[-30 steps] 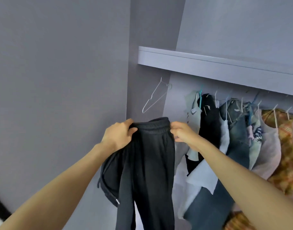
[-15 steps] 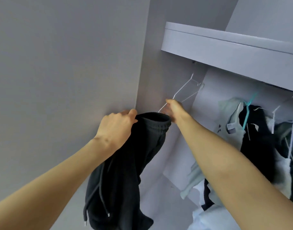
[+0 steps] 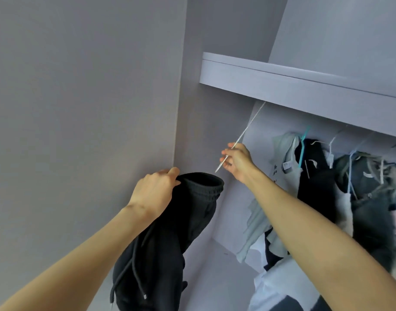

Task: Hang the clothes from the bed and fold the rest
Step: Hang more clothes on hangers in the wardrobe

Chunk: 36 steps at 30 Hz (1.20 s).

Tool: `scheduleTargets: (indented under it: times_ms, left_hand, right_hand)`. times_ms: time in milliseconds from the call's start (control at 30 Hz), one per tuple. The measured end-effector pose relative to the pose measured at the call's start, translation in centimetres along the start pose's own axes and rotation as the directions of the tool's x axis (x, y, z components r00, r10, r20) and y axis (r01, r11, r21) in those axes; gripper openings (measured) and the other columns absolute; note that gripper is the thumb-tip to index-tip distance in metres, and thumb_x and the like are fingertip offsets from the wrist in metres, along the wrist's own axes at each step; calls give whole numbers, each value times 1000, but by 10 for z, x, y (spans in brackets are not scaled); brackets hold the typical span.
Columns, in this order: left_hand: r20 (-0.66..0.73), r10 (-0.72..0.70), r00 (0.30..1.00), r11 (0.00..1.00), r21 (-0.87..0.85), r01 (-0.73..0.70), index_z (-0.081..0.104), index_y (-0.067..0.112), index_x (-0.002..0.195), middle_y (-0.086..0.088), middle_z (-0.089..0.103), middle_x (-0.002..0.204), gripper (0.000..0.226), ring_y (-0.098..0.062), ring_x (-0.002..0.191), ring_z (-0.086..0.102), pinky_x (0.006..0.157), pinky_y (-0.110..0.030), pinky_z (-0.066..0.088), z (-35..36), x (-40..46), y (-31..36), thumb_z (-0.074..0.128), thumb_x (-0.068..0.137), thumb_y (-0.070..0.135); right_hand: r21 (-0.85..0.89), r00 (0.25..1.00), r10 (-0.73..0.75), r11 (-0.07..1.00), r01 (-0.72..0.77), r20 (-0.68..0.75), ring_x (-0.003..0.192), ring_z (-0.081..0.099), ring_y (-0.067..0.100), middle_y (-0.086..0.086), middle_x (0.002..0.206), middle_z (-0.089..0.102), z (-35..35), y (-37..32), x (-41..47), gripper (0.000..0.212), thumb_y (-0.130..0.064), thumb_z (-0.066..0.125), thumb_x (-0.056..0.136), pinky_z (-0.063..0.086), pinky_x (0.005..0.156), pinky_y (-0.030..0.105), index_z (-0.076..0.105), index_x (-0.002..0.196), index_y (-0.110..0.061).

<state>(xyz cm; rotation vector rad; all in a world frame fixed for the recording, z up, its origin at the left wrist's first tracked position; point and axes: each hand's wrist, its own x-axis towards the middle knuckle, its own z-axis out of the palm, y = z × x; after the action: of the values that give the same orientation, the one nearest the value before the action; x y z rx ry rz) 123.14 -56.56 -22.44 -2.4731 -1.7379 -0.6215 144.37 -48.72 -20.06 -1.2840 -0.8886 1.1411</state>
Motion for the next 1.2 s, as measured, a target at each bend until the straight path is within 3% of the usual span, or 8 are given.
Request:
scheduleTargets:
  times_ms: [167,267,467,667,867,1033,1100,1200]
  left_hand:
    - [53,95,994,994,-65,-92,47,16,111,-2,62,105,21,-32,90,60,69,-34,45,5,-40,9,36,100,29]
    - [73,137,988,985,-118,-128,46,17,99,-3,64,100,15,-34,86,59,66,-33,42,5,-73,14,37,99,29]
    - [110,265,958,946,-221,-236,48,19,105,-3,65,97,17,-34,85,58,65,-31,37,-1,-122,32,36,99,29]
    - [93,407,909,894,-247,-375,49,19,103,0,64,93,17,-28,81,60,63,-29,38,-7,-149,75,36,100,30]
    - [90,475,875,865,-230,-446,51,17,107,-3,65,95,19,-27,82,59,64,-29,37,-6,-180,112,37,100,28]
    - [125,544,830,827,-248,-504,52,13,107,-7,64,94,21,-28,82,60,66,-31,43,4,-208,133,38,100,27]
    - [127,543,830,825,-264,-500,52,12,107,-8,63,93,21,-29,83,60,67,-31,44,2,-213,139,38,100,26]
    - [92,545,833,813,-299,-499,53,11,105,-8,63,92,20,-31,83,60,70,-35,48,-5,-215,149,39,100,24]
  right_hand:
    - [-38,998,54,998,-55,-42,59,47,16,4,91,50,-26,44,-89,40,5,35,92,43,58,24,44,118,-24]
    - [-66,991,72,995,-80,-117,54,44,16,3,88,52,-43,77,-158,35,8,31,88,41,51,23,50,95,-20]
    - [-312,921,-245,939,146,-304,40,38,9,4,58,41,-85,95,-273,27,8,42,88,33,40,20,41,71,-13]
    - [-487,792,-459,840,240,-401,56,37,21,9,67,40,-110,99,-334,24,4,45,89,33,48,28,40,74,-14]
    - [-444,832,-327,889,110,-449,54,41,15,5,68,45,-135,114,-366,13,-13,51,94,35,49,22,44,84,-18]
    - [-500,593,-490,850,163,-639,52,34,9,-3,55,35,-151,129,-392,39,-24,48,96,31,45,11,34,60,-19]
    - [-514,631,-516,832,209,-579,52,35,9,-3,55,36,-155,121,-400,39,-25,45,97,31,46,12,34,60,-18]
    - [-550,782,-439,822,151,-442,52,37,7,-7,55,37,-152,106,-403,39,-36,55,90,31,49,16,35,62,-19]
